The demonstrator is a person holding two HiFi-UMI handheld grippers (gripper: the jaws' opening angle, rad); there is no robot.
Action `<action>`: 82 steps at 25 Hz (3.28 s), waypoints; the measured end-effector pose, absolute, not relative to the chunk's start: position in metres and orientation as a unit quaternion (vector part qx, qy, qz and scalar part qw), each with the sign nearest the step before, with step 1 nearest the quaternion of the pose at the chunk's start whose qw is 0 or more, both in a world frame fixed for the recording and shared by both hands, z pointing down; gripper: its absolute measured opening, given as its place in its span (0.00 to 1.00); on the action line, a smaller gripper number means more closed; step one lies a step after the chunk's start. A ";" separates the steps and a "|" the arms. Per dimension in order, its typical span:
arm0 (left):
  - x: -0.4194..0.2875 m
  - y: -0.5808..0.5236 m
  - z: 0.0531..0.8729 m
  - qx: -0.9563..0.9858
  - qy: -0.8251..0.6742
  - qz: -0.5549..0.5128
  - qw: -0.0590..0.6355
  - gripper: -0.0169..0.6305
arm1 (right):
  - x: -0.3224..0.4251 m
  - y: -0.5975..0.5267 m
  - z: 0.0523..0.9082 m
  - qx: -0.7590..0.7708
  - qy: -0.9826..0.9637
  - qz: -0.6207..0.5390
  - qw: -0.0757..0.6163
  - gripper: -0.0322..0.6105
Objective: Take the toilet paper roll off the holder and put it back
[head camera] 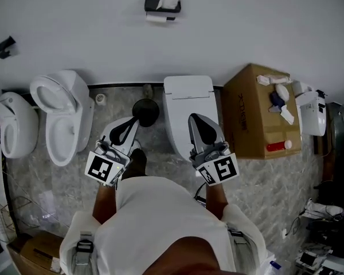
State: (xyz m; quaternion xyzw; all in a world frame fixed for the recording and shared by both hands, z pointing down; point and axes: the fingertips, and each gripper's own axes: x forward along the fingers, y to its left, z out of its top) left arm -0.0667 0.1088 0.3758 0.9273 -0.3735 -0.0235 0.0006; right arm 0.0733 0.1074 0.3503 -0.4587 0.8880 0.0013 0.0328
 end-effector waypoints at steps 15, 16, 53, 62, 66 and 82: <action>-0.126 -0.116 0.362 0.929 -0.369 -0.016 0.004 0.03 | 0.032 -0.111 0.334 -0.491 0.871 -0.001 0.032 0.05; -0.122 -0.123 0.362 0.929 -0.370 -0.016 0.007 0.03 | 0.034 -0.121 0.335 -0.489 0.872 -0.002 0.032 0.05; -0.137 -0.255 0.517 0.870 -0.461 0.087 0.150 0.03 | 0.023 -0.551 0.392 -0.497 0.863 0.057 -0.067 0.75; -0.133 -0.256 0.507 0.871 -0.463 0.085 0.141 0.03 | 0.038 -0.567 0.395 -0.526 0.842 0.058 -0.102 0.55; -0.136 -0.254 0.506 0.870 -0.464 0.086 0.141 0.03 | 0.036 -0.562 0.389 -0.527 0.841 0.070 -0.100 0.55; -0.117 -0.238 0.475 0.888 -0.442 0.068 0.109 0.03 | 0.049 -0.470 0.331 -0.497 0.860 0.088 -0.067 0.54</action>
